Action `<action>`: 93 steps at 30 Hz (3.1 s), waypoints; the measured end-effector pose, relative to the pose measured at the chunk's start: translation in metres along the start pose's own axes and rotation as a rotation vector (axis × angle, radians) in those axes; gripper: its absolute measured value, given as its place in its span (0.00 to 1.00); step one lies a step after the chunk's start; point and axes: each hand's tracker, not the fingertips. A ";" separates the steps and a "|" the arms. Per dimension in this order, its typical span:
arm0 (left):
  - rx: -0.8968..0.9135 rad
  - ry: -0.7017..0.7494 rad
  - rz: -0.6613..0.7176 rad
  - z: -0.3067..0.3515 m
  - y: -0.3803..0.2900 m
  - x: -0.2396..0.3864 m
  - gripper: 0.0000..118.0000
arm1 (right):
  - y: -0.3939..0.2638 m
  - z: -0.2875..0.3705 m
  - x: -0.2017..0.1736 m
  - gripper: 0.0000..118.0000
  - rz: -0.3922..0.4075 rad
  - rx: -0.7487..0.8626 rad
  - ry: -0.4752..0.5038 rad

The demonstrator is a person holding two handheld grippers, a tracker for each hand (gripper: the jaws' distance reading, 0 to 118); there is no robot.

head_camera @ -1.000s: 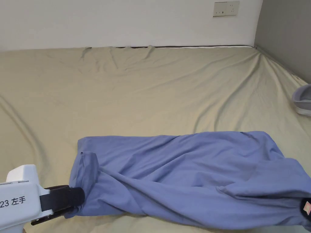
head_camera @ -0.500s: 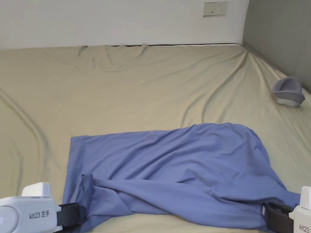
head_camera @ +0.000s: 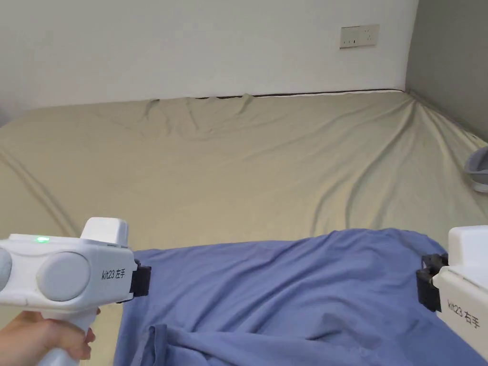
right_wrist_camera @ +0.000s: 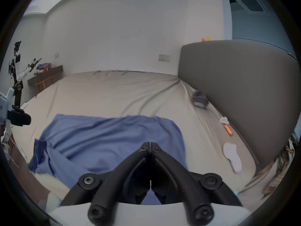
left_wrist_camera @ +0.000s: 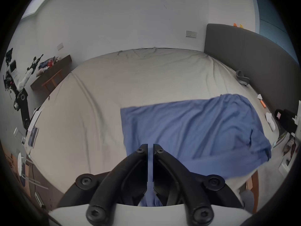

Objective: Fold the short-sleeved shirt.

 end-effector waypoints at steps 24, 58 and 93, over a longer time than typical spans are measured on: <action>-0.224 -0.032 0.067 -0.205 0.048 -0.034 0.56 | 0.020 -0.103 0.019 0.00 -0.156 -0.076 0.198; 0.000 -0.061 0.053 -0.199 0.012 -0.026 0.07 | 0.012 -0.258 0.070 0.06 -0.157 -0.381 0.050; -0.085 -0.038 0.351 0.006 -0.164 -0.018 0.10 | -0.119 0.041 0.061 0.23 -0.331 -0.290 -0.043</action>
